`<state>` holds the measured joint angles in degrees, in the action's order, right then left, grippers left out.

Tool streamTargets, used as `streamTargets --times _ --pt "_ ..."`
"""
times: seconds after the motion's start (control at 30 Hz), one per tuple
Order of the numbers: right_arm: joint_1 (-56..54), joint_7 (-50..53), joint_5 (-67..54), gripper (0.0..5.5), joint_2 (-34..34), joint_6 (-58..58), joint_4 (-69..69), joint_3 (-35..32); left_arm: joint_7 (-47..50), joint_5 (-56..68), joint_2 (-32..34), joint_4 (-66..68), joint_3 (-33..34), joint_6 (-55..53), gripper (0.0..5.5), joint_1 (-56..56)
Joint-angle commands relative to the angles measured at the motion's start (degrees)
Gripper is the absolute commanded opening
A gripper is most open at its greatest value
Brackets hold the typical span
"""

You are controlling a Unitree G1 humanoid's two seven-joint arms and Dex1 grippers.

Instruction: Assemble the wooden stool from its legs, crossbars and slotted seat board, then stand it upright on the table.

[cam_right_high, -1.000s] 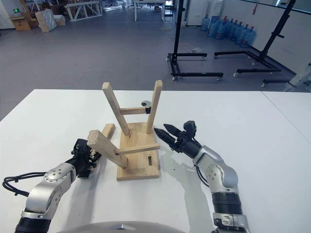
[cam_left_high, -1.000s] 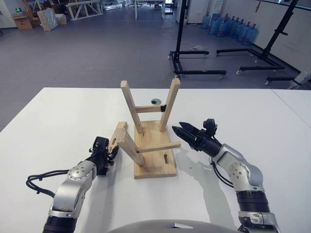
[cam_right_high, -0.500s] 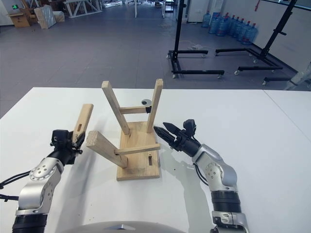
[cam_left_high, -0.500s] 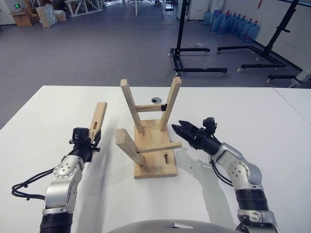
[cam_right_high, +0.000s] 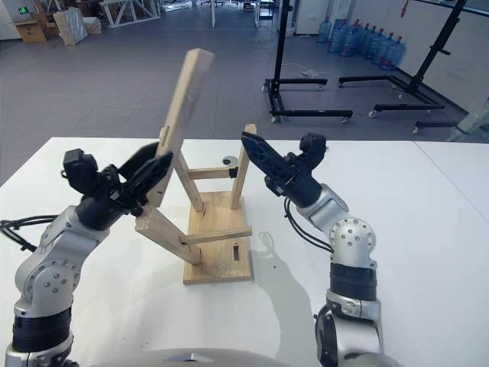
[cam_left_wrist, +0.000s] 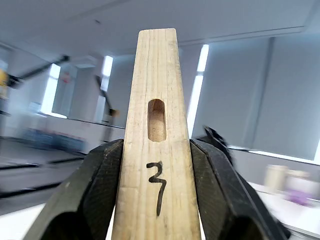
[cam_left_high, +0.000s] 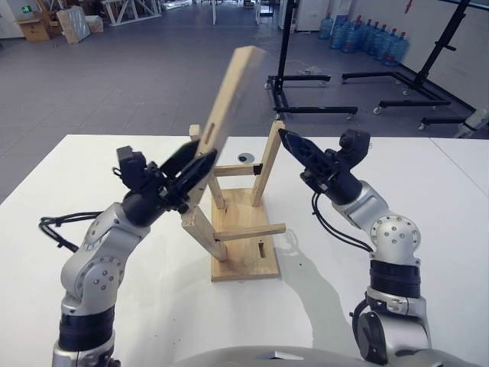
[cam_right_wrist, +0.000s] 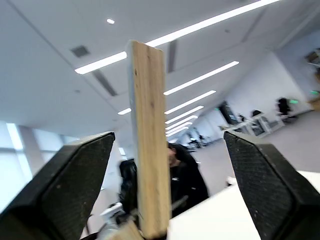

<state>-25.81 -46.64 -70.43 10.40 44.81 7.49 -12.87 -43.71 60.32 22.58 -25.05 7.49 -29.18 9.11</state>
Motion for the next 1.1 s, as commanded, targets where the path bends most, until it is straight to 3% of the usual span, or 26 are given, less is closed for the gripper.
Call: streamTargets --times 0.03,0.33,0.7,0.97,1.0,1.1 --pt "-3.5 -2.0 0.5 4.03 -2.2 -0.9 -1.3 2.9 -5.8 3.6 2.7 4.5 -0.8 -5.1 2.04 3.2" --pt "-5.2 -2.4 3.5 4.03 -5.6 -3.6 -2.9 6.2 -10.4 1.1 3.6 7.7 -3.2 -7.9 2.04 5.1" --pt "-4.5 -5.5 4.9 2.16 -4.6 -3.6 -3.5 7.1 -11.0 1.2 2.9 7.3 -2.1 -7.6 2.04 5.6" --pt "-4.7 -7.9 10.0 2.10 -3.2 -6.9 -3.5 8.4 -10.6 -1.6 2.8 7.5 -2.3 -6.1 2.04 5.4" --pt "-4.5 -8.4 12.0 2.07 -2.8 -8.9 -3.1 8.7 -10.0 -2.2 2.6 7.9 -2.1 -5.9 2.41 5.4" --pt "-3.9 -10.8 15.8 2.06 -0.3 -12.3 -2.3 8.6 -8.5 -3.0 2.1 8.9 -0.8 -5.1 2.81 5.6"
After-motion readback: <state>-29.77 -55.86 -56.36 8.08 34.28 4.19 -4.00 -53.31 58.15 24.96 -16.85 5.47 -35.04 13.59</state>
